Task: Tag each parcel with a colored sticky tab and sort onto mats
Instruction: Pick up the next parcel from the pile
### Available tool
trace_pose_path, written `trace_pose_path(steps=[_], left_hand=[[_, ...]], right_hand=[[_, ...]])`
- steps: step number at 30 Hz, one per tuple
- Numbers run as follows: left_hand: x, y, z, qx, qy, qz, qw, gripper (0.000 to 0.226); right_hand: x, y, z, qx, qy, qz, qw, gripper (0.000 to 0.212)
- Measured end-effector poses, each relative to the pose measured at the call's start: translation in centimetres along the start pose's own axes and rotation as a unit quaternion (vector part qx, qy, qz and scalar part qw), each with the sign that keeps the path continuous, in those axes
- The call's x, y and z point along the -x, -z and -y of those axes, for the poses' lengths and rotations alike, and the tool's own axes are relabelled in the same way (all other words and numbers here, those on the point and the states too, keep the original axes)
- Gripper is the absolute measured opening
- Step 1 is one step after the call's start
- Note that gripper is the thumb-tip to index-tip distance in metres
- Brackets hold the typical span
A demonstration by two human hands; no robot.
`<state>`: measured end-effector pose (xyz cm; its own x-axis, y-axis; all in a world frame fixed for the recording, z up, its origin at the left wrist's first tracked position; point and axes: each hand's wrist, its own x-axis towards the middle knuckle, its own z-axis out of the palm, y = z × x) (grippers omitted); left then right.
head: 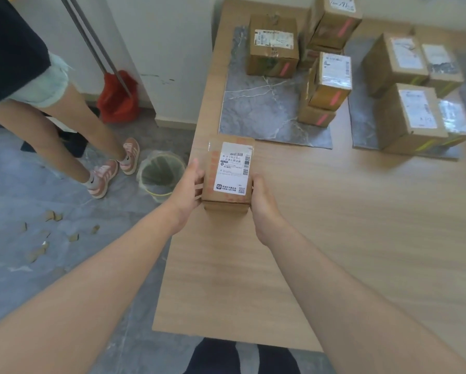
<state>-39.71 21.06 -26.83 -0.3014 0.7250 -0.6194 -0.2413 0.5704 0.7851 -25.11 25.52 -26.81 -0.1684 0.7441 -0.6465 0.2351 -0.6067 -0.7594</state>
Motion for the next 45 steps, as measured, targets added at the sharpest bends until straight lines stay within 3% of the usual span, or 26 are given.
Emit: trace_pose_path(steps=[15,26,33,45], left_hand=[[6.5,-7.6,-3.6,-0.009,-0.052,0.033,0.998,0.067],[16.6,-21.6,-5.9,-0.022,-0.122,0.027,0.992,0.062],[21.5,-30.3,-6.5,-0.018,-0.157,0.013,0.987,0.061],[23.4,-36.2,-3.7,-0.052,-0.151,0.042,0.986,0.056]], right_hand=[[5.3,9.4,2.7,-0.008,0.072,-0.045,0.996,0.041],[12.4,22.6,5.2,0.010,0.144,-0.047,0.988,0.049],[15.5,32.1,6.2,0.013,0.184,-0.046,0.982,0.041],[16.9,37.6,2.5,-0.029,0.145,-0.107,0.983,0.041]])
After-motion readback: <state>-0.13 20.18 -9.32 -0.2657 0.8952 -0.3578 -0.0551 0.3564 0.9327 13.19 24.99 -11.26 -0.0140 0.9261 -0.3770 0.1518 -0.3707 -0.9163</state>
